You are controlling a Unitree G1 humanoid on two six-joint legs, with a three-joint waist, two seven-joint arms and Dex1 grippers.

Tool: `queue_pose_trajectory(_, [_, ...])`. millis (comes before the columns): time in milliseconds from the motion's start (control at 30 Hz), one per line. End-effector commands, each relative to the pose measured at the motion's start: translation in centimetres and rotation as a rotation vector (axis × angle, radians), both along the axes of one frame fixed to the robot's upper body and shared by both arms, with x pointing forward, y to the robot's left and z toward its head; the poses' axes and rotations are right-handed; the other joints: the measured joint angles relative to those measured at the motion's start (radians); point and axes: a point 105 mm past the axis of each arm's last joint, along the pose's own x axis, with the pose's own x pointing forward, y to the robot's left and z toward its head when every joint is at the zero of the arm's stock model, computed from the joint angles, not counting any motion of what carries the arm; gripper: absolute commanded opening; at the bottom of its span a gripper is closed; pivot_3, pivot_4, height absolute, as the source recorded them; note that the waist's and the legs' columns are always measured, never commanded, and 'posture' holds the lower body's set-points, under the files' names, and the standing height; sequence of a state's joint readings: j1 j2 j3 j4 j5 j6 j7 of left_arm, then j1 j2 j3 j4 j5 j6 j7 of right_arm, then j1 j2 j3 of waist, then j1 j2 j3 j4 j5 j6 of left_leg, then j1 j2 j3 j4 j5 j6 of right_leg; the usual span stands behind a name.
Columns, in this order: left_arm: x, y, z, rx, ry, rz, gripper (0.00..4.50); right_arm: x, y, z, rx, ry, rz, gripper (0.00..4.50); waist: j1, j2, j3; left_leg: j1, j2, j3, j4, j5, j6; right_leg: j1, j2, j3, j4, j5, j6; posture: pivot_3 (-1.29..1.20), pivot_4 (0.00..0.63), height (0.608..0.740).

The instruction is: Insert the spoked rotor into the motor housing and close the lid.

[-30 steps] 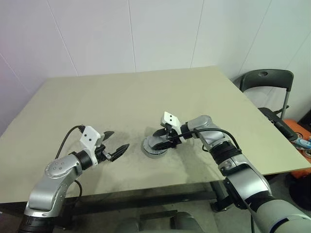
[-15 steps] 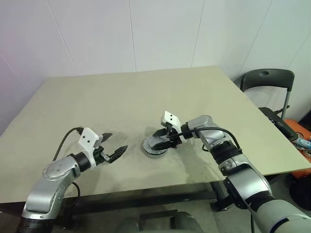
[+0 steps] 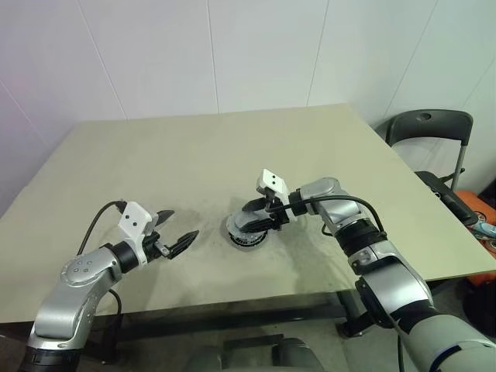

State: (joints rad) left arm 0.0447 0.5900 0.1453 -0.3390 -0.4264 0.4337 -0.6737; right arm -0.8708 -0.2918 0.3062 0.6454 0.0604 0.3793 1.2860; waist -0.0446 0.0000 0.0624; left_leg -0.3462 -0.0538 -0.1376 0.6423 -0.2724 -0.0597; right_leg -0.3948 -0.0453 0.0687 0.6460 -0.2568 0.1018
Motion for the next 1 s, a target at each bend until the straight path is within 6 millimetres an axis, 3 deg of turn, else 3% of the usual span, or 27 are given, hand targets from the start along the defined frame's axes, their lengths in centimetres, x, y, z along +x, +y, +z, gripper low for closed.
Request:
queue_pose_trajectory(33, [0.2, 0.4, 1.3, 0.008, -0.048, 0.002, 4.5, 0.3, 0.1, 0.7, -0.001, -0.07, 0.019, 3.17, 0.0, 0.0, 0.0, -0.001, 0.0, 0.0, 0.0, 0.0, 0.0, -0.001, 0.0, 0.0, 0.0, 0.0, 0.0, 0.0, 0.0, 0.74])
queue_pose_trajectory(367, [0.2, 0.5, 1.4, 0.013, -0.047, 0.001, 4.5, 0.0, -0.3, -0.7, -0.029, -0.066, 0.025, 3.17, 0.0, 0.0, 0.0, -0.008, 0.0, 0.0, 0.0, 0.0, 0.0, -0.008, 0.0, 0.0, 0.0, 0.004, -0.001, 0.0, 0.0, 0.74])
queue_pose_trajectory(1000, [0.1, 0.2, 1.4, 0.007, -0.047, 0.001, 4.5, 0.3, -1.2, -0.1, -0.037, -0.074, 0.033, 3.17, 0.001, 0.0, 0.0, -0.008, 0.0, 0.0, 0.0, 0.0, 0.0, -0.008, 0.0, 0.0, 0.0, 0.004, -0.001, 0.0, 0.0, 0.74])
